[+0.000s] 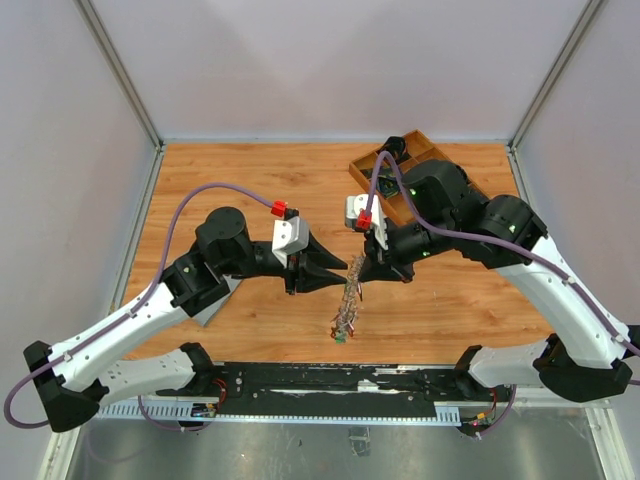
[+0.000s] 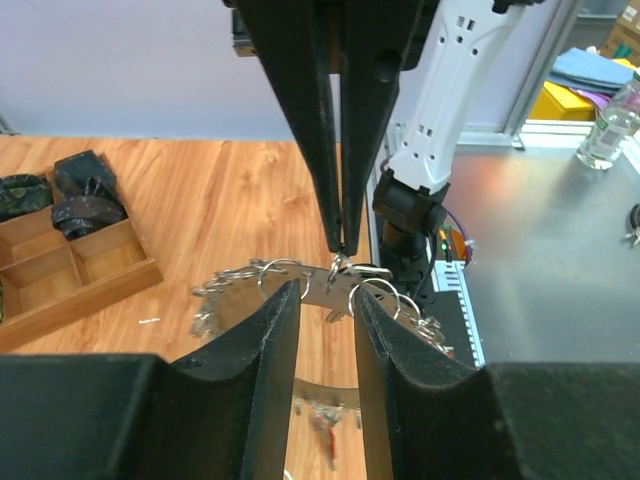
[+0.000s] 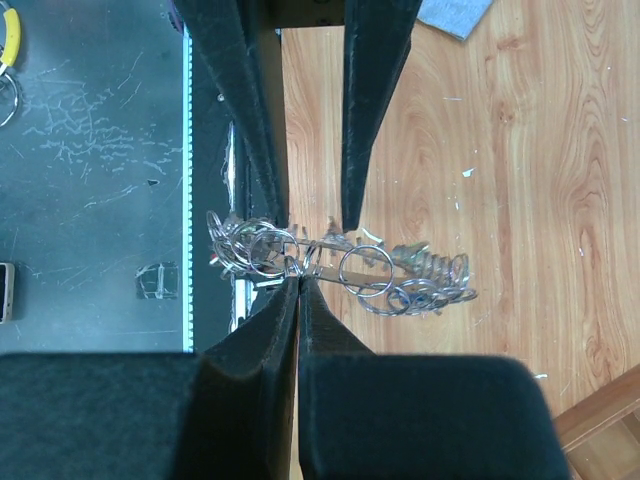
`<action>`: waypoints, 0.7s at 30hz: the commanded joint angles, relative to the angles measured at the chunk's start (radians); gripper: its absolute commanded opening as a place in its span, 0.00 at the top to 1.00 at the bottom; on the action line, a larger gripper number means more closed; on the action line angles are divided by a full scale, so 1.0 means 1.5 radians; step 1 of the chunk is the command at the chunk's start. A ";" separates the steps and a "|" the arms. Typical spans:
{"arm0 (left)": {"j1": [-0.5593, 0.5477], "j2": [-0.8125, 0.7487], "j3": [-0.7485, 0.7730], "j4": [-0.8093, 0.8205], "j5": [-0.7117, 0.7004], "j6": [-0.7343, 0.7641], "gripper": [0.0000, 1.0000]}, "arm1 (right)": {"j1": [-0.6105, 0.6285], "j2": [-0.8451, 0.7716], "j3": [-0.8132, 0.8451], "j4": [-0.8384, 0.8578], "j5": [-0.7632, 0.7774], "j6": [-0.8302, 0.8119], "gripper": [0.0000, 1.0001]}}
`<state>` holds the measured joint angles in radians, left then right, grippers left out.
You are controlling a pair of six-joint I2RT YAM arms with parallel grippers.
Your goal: Put the keys on the keyring
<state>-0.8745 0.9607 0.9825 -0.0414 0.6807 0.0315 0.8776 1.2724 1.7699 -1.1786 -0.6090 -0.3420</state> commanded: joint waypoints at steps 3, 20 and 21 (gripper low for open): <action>-0.017 0.013 0.030 -0.021 0.007 0.038 0.66 | 0.019 -0.018 -0.002 0.031 -0.021 -0.013 0.99; -0.035 0.034 0.039 -0.014 -0.015 0.048 0.67 | 0.031 -0.019 -0.014 0.058 -0.032 -0.007 0.99; -0.037 0.036 0.039 -0.014 -0.016 0.048 0.68 | 0.032 -0.019 -0.016 0.059 -0.032 -0.007 0.99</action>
<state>-0.9138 1.0039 1.0054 -0.0677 0.6628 0.0868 0.9035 1.2678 1.7527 -1.1465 -0.6243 -0.3447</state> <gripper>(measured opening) 0.333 0.010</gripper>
